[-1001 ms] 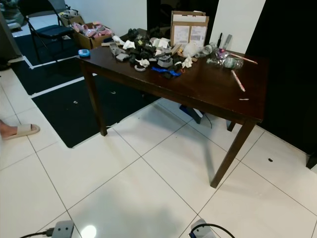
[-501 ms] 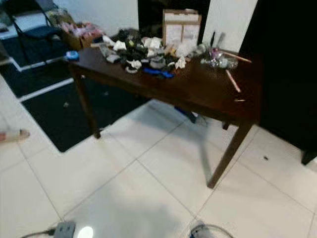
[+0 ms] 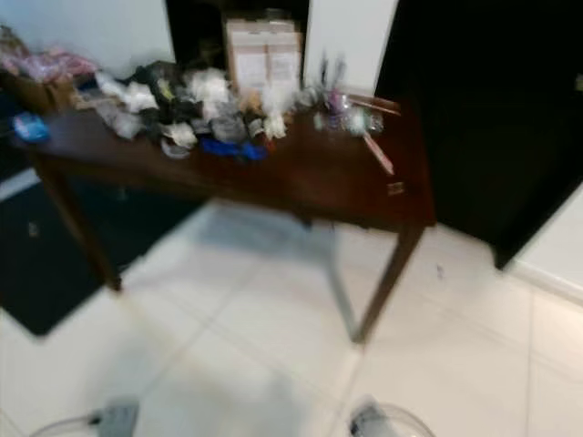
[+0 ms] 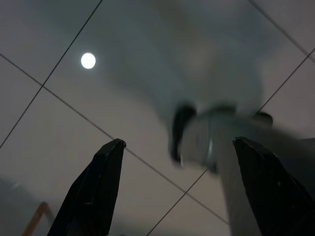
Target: Picking trash to rubbish bin
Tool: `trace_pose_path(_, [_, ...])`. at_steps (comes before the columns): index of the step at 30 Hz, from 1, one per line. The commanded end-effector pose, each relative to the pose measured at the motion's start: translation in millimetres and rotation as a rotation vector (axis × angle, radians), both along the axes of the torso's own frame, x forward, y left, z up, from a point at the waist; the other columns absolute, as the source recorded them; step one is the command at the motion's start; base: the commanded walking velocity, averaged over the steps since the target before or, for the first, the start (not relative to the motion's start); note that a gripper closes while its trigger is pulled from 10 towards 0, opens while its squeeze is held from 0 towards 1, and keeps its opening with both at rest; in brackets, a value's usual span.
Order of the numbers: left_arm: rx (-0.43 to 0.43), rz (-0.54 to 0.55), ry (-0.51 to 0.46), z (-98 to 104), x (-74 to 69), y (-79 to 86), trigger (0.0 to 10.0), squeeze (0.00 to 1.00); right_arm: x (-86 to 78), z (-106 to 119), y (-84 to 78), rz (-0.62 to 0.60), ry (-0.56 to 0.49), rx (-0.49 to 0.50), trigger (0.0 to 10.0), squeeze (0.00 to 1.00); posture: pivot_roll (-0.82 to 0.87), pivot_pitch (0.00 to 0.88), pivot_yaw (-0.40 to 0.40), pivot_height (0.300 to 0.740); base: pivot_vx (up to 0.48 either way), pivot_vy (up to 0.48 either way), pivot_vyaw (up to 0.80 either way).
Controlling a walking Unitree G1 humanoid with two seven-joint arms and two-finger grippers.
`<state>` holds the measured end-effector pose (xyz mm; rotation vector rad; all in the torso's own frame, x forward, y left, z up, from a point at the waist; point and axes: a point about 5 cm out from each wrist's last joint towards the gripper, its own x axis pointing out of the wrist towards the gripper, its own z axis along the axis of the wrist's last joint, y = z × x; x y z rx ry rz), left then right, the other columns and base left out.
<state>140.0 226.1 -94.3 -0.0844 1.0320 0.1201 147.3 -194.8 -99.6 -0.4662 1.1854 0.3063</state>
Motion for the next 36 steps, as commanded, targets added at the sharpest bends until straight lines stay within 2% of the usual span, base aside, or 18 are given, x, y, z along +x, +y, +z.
trace_pose_path(1, [0.003, 0.006, 0.027, -2.5, -7.6, 1.7, 10.0, 0.0, -0.7, -0.9, 5.0, 0.008, 0.003, 0.01, 10.0, 0.0, 0.17, 0.056, -0.049, 0.74, 0.311, 0.0, 0.0])
trace_pose_path(10, [0.004, 0.006, 0.025, -2.1, -7.9, 3.4, 10.0, 0.0, -2.1, -1.2, 3.9, 0.01, 0.007, 0.01, 10.0, 0.0, 0.18, 0.059, -0.047, 0.74, 0.316, 0.0, 0.0])
trace_pose_path(23, [-0.002, 0.008, 0.027, -3.1, -10.2, 2.1, 10.0, 0.0, -3.4, -1.8, 4.4, 0.019, 0.015, 0.007, 10.0, 0.0, 0.18, 0.065, -0.052, 0.74, 0.316, 0.0, -0.69])
trace_pose_path(36, [-0.002, 0.012, 0.032, -4.1, -11.7, 0.1, 10.0, 0.0, -2.8, -1.6, 4.4, 0.021, 0.012, 0.009, 10.0, 0.0, 0.18, 0.071, -0.056, 0.74, 0.252, 0.0, 0.0])
